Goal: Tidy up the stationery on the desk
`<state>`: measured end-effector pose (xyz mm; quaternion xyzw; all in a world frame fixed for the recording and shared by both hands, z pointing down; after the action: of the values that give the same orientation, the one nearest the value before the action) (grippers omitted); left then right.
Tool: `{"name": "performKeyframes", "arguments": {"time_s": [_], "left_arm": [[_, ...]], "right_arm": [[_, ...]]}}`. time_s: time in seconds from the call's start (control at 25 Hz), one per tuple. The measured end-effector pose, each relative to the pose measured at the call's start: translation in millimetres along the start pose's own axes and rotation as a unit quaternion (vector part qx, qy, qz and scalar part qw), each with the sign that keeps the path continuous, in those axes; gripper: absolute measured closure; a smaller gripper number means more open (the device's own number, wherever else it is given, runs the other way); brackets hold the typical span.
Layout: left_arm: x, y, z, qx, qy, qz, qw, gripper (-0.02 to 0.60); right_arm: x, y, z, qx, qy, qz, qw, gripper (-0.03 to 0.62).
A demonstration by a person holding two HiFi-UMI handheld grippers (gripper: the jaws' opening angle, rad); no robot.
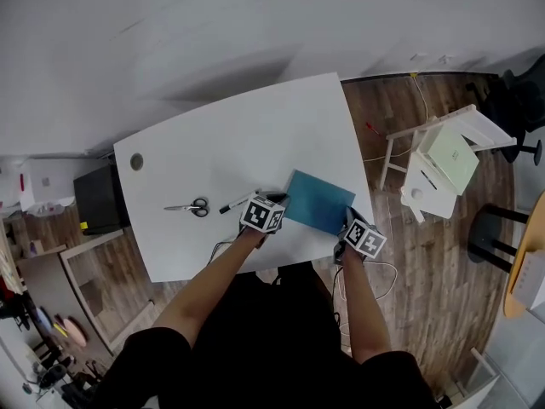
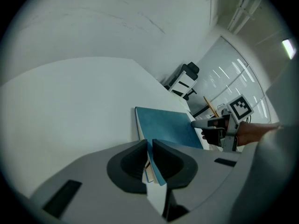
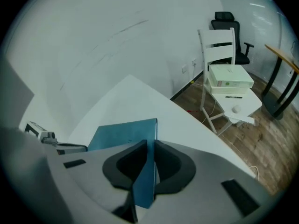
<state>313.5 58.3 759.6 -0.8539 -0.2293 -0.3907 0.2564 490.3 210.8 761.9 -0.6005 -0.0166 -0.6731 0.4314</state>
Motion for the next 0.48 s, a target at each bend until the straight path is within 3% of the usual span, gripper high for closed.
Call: {"name": "performKeyframes", "arguments": {"time_s": [0.28,0.4,0.48], "left_arm": [[-3,-72,13,0.002,0.007,-0.035,0.9994,0.546],[-6,-86,15,0.011,0.015,-0.036,0.9992,0.545],[-10,-94,13,-0.006,0.015,-0.030,0.9994,0.545]], "right_arm": [[5,9,0,-0.077,0.014,-0.017,0.997,0.531],[10,14,-10,-0.108,0.019,-0.027,0.994,0.531],[9,11,-16,-0.120,0.023,-0.033,0.992,0.531]]}}
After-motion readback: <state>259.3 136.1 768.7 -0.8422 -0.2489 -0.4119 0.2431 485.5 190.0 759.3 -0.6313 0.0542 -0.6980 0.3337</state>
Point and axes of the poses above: the fingertips, and each gripper's own axes: x forward along the fingers, z to its right, y out of its top, the point moved 3 cm from there along -x, backward along the fingers, and after that the axes turned 15 degrees about -x, right-handed, at the moved point
